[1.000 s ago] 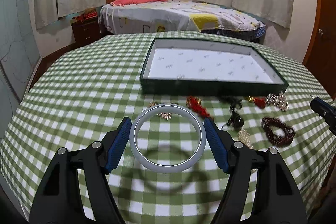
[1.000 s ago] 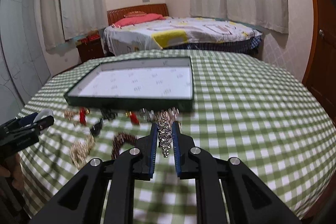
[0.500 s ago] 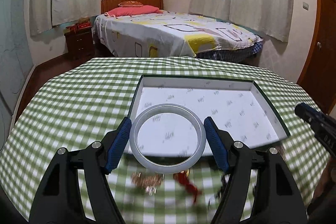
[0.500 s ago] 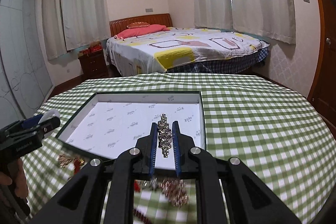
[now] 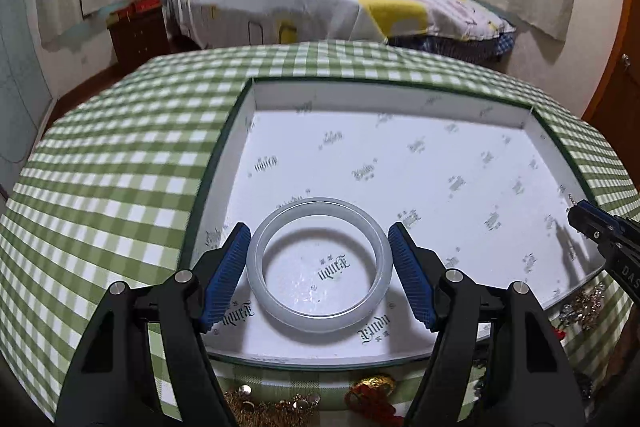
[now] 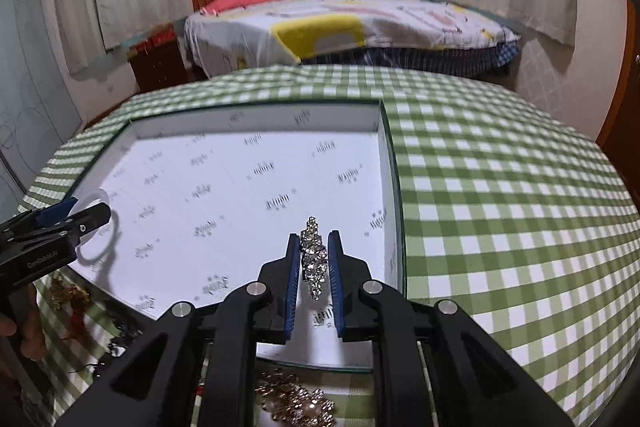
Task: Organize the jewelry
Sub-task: 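Place the bangle and silver brooch into the green box, opening both tools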
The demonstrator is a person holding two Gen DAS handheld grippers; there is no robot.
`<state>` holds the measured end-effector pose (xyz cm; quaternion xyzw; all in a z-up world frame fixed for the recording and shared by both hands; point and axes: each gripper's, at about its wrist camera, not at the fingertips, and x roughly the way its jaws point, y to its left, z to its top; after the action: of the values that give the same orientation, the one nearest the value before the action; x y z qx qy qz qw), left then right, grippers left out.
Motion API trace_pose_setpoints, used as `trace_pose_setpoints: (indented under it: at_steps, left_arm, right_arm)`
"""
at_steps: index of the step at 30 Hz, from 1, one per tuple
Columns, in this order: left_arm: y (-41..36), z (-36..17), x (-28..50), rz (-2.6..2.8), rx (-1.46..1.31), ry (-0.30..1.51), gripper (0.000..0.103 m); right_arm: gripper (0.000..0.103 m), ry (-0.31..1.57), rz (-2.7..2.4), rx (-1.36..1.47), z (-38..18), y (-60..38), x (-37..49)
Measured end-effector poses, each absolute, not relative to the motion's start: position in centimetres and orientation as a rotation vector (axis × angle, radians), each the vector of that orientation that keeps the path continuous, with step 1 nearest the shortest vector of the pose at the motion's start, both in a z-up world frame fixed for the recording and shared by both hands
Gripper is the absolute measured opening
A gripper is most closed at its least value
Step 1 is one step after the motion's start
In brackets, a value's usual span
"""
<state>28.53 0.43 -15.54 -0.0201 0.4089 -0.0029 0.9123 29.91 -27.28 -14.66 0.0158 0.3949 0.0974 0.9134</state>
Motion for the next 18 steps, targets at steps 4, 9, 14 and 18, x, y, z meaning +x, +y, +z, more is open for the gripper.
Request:
trace_pose_setpoints:
  at_steps: [4,9,14,18]
  left_arm:
    - [0.4,-16.1,28.7,-0.013,-0.038,0.865,0.069]
    - [-0.3,-16.2,28.9,-0.023,-0.022,0.877,0.07]
    - [-0.5,-16.2,29.1,-0.037,-0.021,0.878,0.076]
    - [-0.9,-16.3,29.6,-0.041,-0.021,0.88,0.079]
  right_arm:
    - [0.015,0.839,0.203,0.034,-15.1,-27.3,30.1]
    - [0.015,0.843,0.201,0.021,-15.1,-27.3,30.2]
    - [0.02,0.844,0.213,0.02,-14.9,-27.3,30.3]
    - [0.036,0.834,0.239,0.018,-14.9,-26.9,30.3]
